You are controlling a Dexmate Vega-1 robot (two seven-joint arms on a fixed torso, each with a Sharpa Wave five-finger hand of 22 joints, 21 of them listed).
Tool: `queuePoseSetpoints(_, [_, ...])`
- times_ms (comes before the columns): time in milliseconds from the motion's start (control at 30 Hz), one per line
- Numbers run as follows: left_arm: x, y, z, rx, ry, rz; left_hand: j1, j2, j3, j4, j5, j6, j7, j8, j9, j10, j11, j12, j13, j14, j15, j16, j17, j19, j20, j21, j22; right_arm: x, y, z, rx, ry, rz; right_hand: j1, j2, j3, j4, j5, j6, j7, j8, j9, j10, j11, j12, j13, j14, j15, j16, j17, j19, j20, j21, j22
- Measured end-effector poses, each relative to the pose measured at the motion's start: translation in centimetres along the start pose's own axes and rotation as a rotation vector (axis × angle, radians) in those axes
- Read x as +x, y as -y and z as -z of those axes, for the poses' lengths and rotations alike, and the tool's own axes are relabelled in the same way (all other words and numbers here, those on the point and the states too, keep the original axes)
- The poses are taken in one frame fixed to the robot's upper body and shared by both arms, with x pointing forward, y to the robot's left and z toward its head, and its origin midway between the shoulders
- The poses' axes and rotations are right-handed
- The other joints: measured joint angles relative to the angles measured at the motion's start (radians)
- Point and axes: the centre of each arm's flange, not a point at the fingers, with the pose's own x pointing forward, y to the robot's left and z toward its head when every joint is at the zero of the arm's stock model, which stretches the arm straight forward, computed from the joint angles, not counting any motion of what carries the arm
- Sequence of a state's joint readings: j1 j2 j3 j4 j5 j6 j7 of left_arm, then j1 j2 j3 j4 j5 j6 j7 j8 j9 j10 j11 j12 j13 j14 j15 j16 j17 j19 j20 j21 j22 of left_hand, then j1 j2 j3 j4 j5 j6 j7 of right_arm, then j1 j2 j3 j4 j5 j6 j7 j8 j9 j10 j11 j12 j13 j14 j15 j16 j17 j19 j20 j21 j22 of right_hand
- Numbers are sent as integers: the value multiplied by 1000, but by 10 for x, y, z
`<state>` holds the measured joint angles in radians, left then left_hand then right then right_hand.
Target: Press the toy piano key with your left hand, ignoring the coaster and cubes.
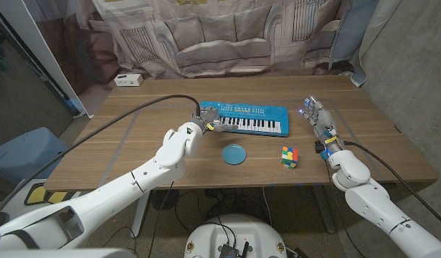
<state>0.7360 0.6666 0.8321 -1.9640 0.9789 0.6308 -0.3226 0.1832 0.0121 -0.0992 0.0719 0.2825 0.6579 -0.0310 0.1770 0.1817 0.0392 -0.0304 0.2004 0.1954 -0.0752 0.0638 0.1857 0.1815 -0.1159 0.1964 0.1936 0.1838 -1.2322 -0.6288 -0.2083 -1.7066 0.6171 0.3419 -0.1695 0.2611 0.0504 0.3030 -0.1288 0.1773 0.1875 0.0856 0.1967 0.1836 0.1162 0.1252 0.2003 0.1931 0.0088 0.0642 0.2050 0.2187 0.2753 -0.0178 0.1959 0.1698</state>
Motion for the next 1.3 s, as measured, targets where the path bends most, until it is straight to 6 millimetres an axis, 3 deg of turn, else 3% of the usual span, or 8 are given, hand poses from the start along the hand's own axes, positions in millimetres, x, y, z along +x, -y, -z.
queuePoseSetpoints(800, [7,5,-2,-12,9,12,11,10,-4,-4,8,-5,-14,6,-5,0,0,5,1,8,0,0,0,0,0,8,0,-1,-1,0,9,8,5,0,0,-5,-5,0,4,-4,0,0,2,-2,0,0,0,0,0,0,0,0,0,0])
queuePoseSetpoints(1033, [7,7,-2,-16,3,17,22,22,-8,-1,8,70,12,31,-8,21,-2,15,0,25,-7,7,0,4,4,8,0,0,-1,2,16,10,6,0,0,-5,-5,0,4,-3,0,0,2,-2,0,0,0,0,0,0,0,0,0,0])
queuePoseSetpoints(1300, [7,9,-2,-22,-3,22,24,24,-12,-4,16,100,31,31,-8,31,-9,22,0,35,-8,7,0,9,-2,8,0,0,-1,3,20,8,7,0,0,-5,-5,0,5,-2,0,0,2,-2,0,0,0,0,0,0,0,0,0,0])
